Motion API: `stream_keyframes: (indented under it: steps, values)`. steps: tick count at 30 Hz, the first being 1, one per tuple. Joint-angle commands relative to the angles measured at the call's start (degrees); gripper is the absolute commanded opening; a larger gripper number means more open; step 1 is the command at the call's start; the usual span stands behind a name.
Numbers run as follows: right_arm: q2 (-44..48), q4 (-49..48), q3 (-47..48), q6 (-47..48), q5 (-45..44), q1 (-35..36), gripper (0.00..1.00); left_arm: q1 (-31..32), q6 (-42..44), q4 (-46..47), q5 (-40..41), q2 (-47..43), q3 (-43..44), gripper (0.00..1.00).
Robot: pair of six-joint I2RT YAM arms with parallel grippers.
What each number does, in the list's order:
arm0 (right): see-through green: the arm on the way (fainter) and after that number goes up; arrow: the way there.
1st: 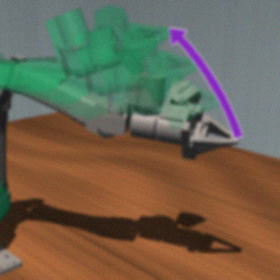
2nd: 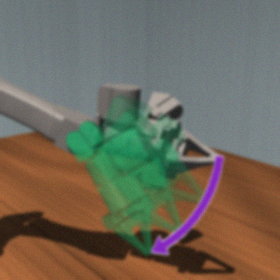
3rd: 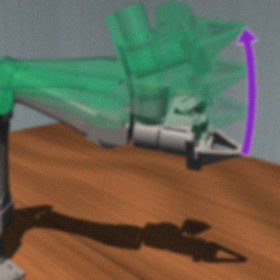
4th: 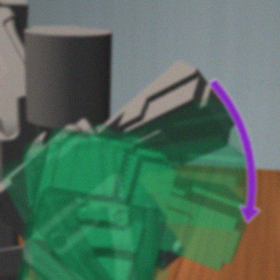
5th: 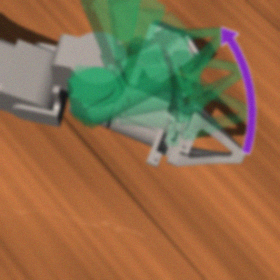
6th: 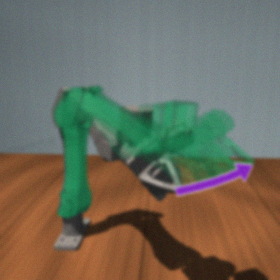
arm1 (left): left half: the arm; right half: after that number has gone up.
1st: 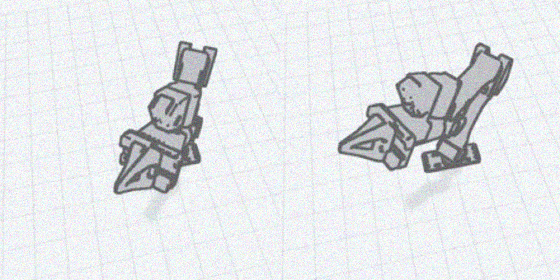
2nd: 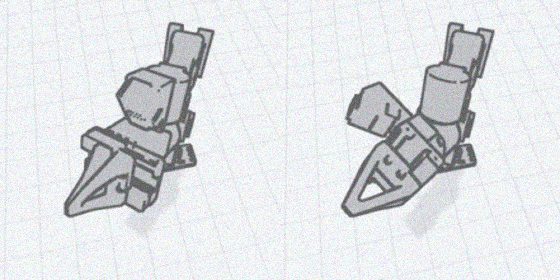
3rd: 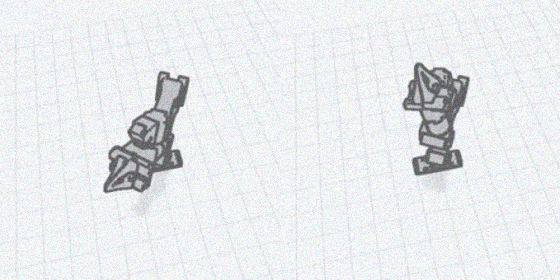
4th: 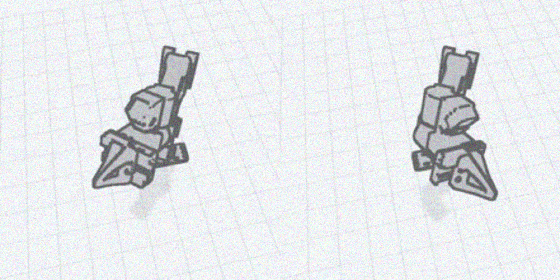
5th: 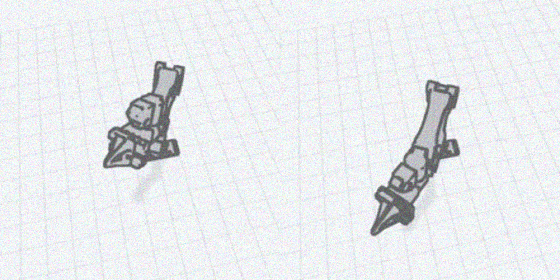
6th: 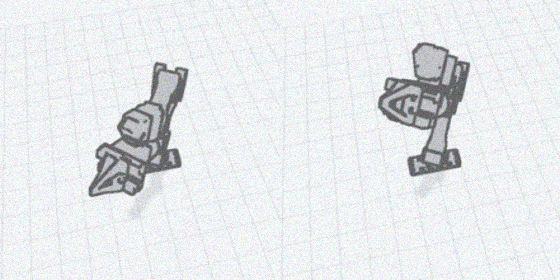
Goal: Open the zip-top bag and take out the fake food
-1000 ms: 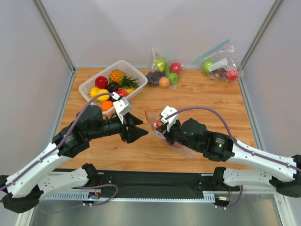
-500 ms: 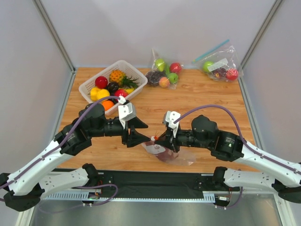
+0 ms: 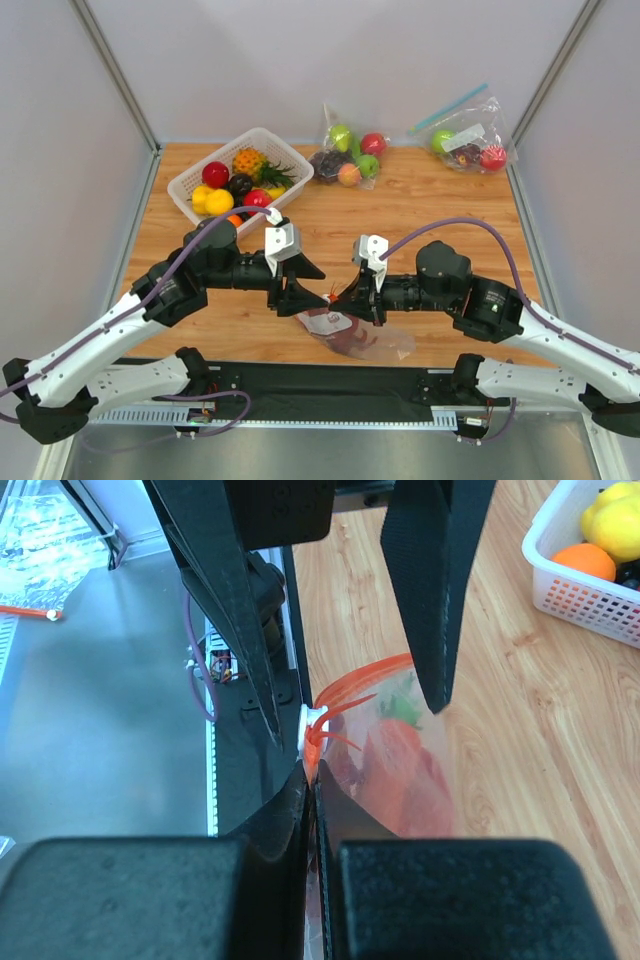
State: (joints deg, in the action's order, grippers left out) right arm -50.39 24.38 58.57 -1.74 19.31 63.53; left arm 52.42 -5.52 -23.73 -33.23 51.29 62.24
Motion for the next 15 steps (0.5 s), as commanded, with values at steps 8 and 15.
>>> stream_keyframes:
  steps: [8,15]
  values:
    - [0.2,-4.9,0.8,-0.8,2.7,-1.0,0.0,0.7,1.1,4.1,-2.2,1.8,-0.8,0.6]
    - [0.4,-4.9,0.2,-1.1,3.3,-1.5,0.0,0.8,0.9,5.4,-2.5,1.1,-2.1,0.27]
